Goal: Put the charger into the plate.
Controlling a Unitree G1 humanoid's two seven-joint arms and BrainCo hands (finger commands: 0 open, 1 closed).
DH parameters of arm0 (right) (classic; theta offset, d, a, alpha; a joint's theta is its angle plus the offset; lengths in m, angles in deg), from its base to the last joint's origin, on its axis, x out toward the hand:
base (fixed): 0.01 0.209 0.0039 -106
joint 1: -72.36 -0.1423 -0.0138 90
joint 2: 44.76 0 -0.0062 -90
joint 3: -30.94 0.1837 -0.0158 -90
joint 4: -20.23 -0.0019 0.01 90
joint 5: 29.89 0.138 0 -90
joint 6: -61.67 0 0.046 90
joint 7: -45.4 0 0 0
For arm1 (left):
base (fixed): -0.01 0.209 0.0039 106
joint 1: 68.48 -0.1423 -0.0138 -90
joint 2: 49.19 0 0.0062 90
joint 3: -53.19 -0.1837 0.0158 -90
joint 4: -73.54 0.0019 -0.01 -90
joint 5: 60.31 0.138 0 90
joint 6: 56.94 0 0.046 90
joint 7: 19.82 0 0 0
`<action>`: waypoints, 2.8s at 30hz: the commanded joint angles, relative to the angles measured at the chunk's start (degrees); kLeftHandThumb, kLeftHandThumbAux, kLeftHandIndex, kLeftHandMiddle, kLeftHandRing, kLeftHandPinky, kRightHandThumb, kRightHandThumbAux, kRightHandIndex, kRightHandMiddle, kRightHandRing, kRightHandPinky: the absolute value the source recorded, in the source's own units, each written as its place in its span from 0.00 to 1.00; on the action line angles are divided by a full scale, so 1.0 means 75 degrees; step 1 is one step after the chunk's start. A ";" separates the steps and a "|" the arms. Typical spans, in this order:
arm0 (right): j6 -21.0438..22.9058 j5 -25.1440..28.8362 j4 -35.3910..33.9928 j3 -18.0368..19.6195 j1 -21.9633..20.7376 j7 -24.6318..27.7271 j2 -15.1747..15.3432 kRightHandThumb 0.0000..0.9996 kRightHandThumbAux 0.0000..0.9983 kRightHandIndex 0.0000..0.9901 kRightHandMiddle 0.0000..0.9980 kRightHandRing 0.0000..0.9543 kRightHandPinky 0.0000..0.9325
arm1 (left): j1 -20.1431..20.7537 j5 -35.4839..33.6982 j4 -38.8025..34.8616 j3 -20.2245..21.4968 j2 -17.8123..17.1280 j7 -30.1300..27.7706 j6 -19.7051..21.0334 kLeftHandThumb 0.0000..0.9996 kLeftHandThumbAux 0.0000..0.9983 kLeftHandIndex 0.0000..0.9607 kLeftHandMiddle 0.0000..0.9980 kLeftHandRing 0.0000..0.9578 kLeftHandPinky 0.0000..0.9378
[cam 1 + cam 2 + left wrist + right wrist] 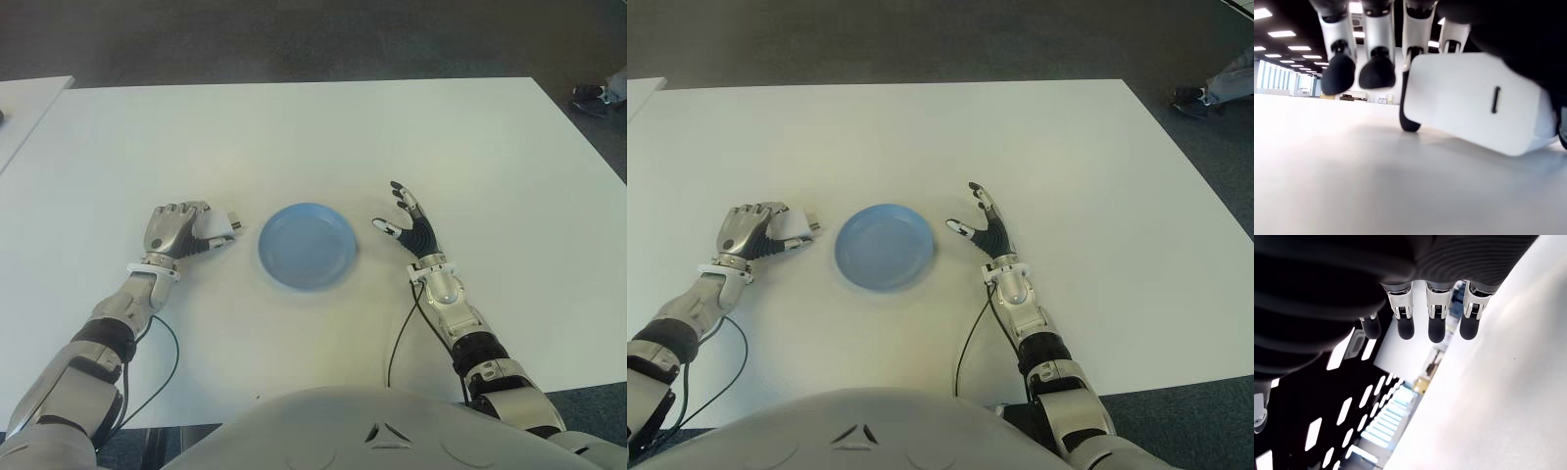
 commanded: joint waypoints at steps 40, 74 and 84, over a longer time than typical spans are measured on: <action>0.1307 0.0552 0.0133 0.0031 0.0766 0.0821 -0.0322 0.02 0.44 0.00 0.00 0.00 0.08 | -0.1807 -0.0418 -0.6988 0.1640 0.0118 -0.4455 0.1578 0.73 0.70 0.46 0.84 0.87 0.87; 0.1063 0.1118 -0.0073 0.0259 0.0939 0.1254 -0.0513 0.11 0.43 0.00 0.00 0.00 0.04 | -0.1512 0.0479 -0.5858 0.0060 0.1510 -0.4599 0.0752 0.73 0.70 0.46 0.84 0.87 0.90; 0.1189 0.1224 -0.0179 0.0289 0.0994 0.1383 -0.0550 0.10 0.45 0.00 0.00 0.00 0.04 | -0.1407 0.0431 -0.5444 -0.0374 0.1813 -0.4897 0.0633 0.70 0.65 0.41 0.72 0.74 0.70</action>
